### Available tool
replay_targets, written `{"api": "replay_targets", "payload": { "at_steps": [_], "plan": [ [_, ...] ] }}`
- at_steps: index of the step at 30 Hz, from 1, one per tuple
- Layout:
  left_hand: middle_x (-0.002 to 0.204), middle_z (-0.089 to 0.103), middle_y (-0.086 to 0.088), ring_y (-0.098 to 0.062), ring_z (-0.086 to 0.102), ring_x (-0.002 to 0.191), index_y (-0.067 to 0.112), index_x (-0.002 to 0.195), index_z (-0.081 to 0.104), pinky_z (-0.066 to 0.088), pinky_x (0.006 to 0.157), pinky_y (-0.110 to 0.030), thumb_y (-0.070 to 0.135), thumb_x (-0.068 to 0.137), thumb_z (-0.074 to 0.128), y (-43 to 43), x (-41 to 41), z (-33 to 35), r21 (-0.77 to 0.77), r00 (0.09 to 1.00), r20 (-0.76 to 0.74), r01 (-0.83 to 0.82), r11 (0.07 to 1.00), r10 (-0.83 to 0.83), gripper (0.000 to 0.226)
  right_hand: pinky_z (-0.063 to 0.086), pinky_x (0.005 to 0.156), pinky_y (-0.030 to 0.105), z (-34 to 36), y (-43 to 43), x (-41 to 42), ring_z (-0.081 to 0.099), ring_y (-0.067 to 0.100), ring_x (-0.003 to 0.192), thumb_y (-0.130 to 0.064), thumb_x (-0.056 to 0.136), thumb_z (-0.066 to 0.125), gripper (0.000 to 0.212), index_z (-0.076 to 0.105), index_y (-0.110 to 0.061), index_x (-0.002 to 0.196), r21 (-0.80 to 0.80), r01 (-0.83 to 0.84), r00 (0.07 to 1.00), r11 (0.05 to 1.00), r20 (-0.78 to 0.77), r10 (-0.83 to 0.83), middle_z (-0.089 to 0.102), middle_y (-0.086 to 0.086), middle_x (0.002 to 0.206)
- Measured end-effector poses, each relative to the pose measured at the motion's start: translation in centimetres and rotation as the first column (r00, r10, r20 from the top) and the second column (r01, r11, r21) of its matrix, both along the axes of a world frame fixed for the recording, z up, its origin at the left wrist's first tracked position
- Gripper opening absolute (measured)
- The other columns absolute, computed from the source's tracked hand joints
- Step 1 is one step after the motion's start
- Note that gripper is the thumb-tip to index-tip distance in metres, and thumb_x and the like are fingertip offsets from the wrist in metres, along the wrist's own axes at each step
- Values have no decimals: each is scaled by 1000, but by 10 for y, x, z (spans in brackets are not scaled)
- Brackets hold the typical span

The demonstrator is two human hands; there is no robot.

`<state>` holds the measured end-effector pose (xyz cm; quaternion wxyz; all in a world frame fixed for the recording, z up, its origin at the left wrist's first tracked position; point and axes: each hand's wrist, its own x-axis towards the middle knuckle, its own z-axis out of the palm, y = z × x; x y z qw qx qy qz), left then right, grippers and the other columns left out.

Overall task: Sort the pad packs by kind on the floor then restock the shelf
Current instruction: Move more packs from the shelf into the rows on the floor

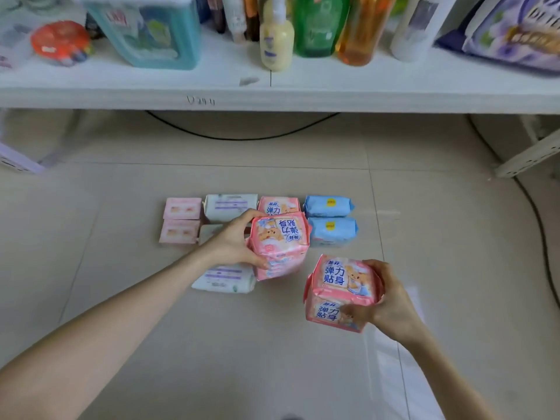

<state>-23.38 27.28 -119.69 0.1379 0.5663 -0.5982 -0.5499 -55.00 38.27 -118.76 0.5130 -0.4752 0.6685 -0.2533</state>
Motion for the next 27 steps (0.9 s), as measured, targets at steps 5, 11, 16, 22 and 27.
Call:
{"api": "replay_targets", "payload": {
  "at_steps": [5, 11, 16, 22, 27],
  "plan": [
    [122, 59, 15, -2, 58, 114, 38, 121, 46, 51, 96, -31, 15, 47, 97, -5, -1, -46, -55, 997, -20, 68, 996, -69, 92, 52, 64, 15, -45, 2, 4, 66, 1, 87, -26, 37, 91, 89, 48, -29, 116, -49, -27, 1000, 998, -3, 27, 66, -22, 98],
    [124, 59, 12, -6, 58, 115, 31, 126, 46, 51, 99, -37, 21, 46, 97, -8, -4, -73, -116, 993, -30, 110, 987, -114, 95, 51, 66, 13, -80, 8, 17, 66, 2, 90, -21, 41, 92, 89, 47, -28, 118, -98, -73, 997, 992, -5, 73, 64, -23, 99],
    [125, 58, 12, -6, 57, 116, 34, 125, 45, 50, 100, -37, 17, 47, 97, -13, -11, -84, -155, 987, 11, 160, 975, -161, 95, 52, 68, 14, -100, 18, 21, 66, 2, 91, -13, 43, 93, 90, 46, -28, 118, -117, -57, 998, 992, 6, 58, 64, -21, 101],
    [128, 55, 11, -7, 53, 120, 30, 128, 47, 48, 102, -33, 12, 48, 96, -11, -12, -100, -183, 980, 74, 196, 963, -185, 95, 51, 68, 12, -121, 24, 29, 65, -1, 90, -5, 48, 94, 89, 45, -26, 119, -119, -84, 996, 989, -16, 83, 64, -16, 101],
    [131, 50, 9, 0, 51, 116, 23, 132, 48, 47, 97, -22, 2, 53, 92, -9, -10, -101, -121, 976, 36, 216, 969, -213, 93, 53, 71, 13, -134, 31, 38, 63, -2, 95, -10, 49, 94, 106, 38, -30, 136, -104, -86, 996, 991, -1, 86, 60, -18, 112]
  ]
}}
